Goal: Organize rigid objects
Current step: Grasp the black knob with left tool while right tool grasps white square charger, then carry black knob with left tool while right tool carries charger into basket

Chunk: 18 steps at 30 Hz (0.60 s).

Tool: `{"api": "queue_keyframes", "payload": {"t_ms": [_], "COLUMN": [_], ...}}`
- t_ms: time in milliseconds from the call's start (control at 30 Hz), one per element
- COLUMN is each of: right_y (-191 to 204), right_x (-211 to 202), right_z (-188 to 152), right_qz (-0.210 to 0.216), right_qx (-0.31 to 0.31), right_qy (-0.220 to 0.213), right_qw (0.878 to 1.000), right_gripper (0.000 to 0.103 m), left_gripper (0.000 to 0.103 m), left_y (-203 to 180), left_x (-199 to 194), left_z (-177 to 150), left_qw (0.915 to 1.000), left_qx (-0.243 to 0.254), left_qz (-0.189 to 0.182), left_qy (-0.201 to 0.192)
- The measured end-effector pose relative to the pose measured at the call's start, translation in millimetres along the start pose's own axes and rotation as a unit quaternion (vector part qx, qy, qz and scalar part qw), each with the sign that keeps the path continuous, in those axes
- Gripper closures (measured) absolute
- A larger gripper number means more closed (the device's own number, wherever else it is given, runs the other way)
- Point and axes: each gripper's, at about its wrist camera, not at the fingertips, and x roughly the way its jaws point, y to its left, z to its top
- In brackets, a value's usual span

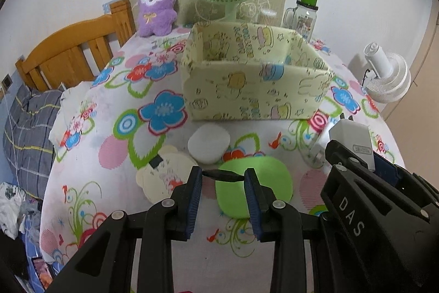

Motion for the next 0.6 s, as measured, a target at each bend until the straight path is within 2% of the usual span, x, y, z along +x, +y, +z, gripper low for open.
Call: {"api": "queue_keyframes", "payload": {"t_ms": [600], "right_y": [1.2], "right_x": [-31.3], "right_z": [41.5], "right_qz": [-0.005], "right_qx": [0.003], "right_qy": [-0.043], "right_qw": [0.999], "right_gripper": [0.06], "left_gripper": [0.072], "left_y": [-10.0], "left_x": [-25.8], "left_z": [41.4], "left_qw": [0.9989], "left_qx": [0.016], "left_qz": [-0.011], "left_qy": [-0.042]}}
